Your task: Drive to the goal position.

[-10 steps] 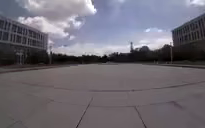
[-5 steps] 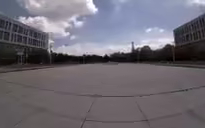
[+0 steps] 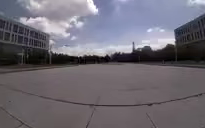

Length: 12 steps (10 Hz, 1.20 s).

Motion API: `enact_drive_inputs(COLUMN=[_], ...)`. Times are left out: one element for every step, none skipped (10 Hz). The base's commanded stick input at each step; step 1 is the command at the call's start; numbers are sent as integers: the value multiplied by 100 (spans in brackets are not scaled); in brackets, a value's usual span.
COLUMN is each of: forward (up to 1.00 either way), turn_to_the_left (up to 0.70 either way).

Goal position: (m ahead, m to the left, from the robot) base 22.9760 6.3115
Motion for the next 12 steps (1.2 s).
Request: enact_drive_inputs(forward=[70,70,70,70,70,70,70,70,70,70,70,70], turn_to_the_left=[0,0,0,0,0,0,0,0,0,0,0,0])
